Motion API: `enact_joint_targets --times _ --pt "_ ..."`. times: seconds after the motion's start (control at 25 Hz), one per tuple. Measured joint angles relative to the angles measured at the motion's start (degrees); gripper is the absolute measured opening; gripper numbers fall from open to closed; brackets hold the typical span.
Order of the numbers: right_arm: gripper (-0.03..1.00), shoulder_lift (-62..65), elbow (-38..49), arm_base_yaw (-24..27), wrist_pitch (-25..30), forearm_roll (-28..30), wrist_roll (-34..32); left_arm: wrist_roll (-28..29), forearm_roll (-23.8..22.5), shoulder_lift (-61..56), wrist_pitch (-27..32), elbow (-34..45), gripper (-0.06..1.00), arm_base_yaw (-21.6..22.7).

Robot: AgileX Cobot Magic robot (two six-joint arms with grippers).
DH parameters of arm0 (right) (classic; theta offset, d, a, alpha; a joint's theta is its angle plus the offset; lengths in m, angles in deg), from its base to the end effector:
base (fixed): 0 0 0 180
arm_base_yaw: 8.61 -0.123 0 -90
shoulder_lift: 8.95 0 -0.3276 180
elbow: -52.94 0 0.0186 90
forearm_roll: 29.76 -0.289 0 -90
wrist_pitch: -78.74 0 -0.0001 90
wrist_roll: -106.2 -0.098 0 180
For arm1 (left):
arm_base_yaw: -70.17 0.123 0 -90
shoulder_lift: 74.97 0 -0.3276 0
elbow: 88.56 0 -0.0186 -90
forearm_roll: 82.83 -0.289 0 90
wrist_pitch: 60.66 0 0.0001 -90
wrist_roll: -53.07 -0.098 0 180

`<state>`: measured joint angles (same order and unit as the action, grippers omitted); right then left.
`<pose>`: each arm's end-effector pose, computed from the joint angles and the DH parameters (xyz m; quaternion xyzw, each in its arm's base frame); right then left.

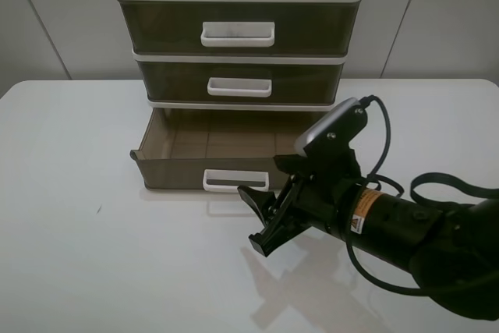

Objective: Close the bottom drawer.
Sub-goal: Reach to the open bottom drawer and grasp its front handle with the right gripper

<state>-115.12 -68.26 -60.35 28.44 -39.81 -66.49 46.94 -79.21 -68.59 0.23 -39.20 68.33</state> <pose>0.1788 0.2055 0.1221 -0.3406 0.7708 0.1787 0.5078 -0.0099 -0.0051 0.2936 0.0605 0.8484 -0.0119 0.5258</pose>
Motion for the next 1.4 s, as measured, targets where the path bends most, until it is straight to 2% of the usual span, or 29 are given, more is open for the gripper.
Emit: enact_joint_targets --times 0.12,0.28,0.4,0.64,0.88,1.12,1.4 --pt "0.39 0.0 0.0 0.0 0.0 3.01 -2.0 0.0 0.0 0.0 0.0 0.0 0.72 0.0" --pt "0.13 -1.38 -0.05 0.0 -0.71 5.88 -2.5 0.0 0.0 0.0 0.0 0.0 0.72 0.0" --pt "0.04 -3.68 -0.91 0.0 -1.29 6.0 -3.59 0.0 0.0 0.0 0.0 0.0 0.72 0.0" --pt "0.02 -7.46 -5.65 0.0 -2.72 5.95 -9.79 0.0 0.0 0.0 0.0 0.0 0.72 0.0" --pt "0.02 -10.96 -8.2 0.0 -2.68 5.16 -10.22 0.0 0.0 0.0 0.0 0.0 0.72 0.0" --pt "0.02 -13.45 -8.34 0.0 -3.63 -0.55 -10.34 0.0 0.0 0.0 0.0 0.0 0.72 0.0" --pt "0.02 -13.7 -8.34 0.0 -4.72 -4.16 -10.34 0.0 0.0 0.0 0.0 0.0 0.72 0.0"
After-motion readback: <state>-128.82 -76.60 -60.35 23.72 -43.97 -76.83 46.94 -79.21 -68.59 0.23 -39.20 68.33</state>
